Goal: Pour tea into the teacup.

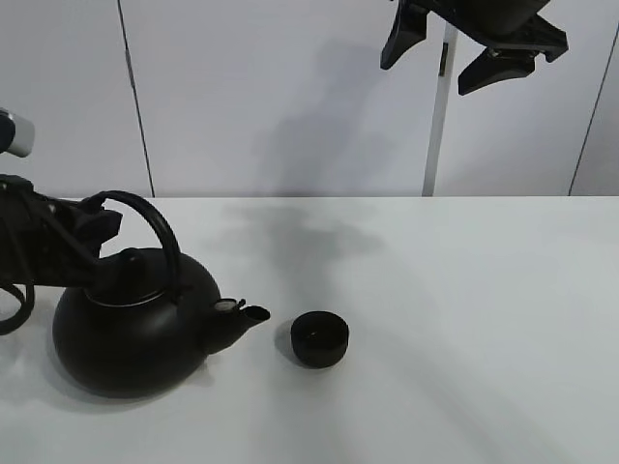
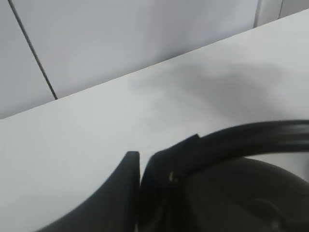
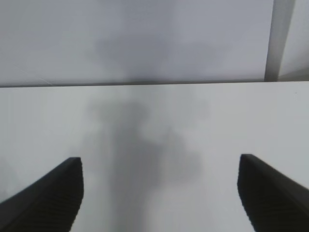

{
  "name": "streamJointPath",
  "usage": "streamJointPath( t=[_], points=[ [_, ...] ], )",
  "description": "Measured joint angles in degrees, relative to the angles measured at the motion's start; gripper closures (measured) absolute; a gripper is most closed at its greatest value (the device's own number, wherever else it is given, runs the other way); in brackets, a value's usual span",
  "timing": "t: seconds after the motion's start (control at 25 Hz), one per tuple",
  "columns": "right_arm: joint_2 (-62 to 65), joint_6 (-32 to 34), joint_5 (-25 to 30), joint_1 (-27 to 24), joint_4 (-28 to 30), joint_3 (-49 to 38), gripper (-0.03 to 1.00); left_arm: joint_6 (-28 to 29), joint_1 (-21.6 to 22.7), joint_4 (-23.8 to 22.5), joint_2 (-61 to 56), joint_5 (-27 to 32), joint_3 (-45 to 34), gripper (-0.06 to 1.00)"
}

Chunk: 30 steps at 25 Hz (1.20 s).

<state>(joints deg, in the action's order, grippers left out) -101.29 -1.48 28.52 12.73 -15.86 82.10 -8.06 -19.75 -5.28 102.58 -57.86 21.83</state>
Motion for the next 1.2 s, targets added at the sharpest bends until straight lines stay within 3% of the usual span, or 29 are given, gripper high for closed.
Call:
streamJointPath(
  t=[0.08, 0.56, 1.2],
  points=[
    [0.0, 0.0, 0.0, 0.0, 0.0, 0.0, 0.37, -0.8, 0.0, -0.6, 0.0, 0.1, 0.0, 0.83],
    [0.0, 0.0, 0.0, 0.0, 0.0, 0.0, 0.37, -1.1, 0.0, -1.6, 0.0, 2.0, 1.8, 0.83],
    [0.0, 0.0, 0.0, 0.0, 0.0, 0.0, 0.37, -0.9, -0.1, -5.4, -2.0, 16.6, 9.7, 0.83]
  ],
)
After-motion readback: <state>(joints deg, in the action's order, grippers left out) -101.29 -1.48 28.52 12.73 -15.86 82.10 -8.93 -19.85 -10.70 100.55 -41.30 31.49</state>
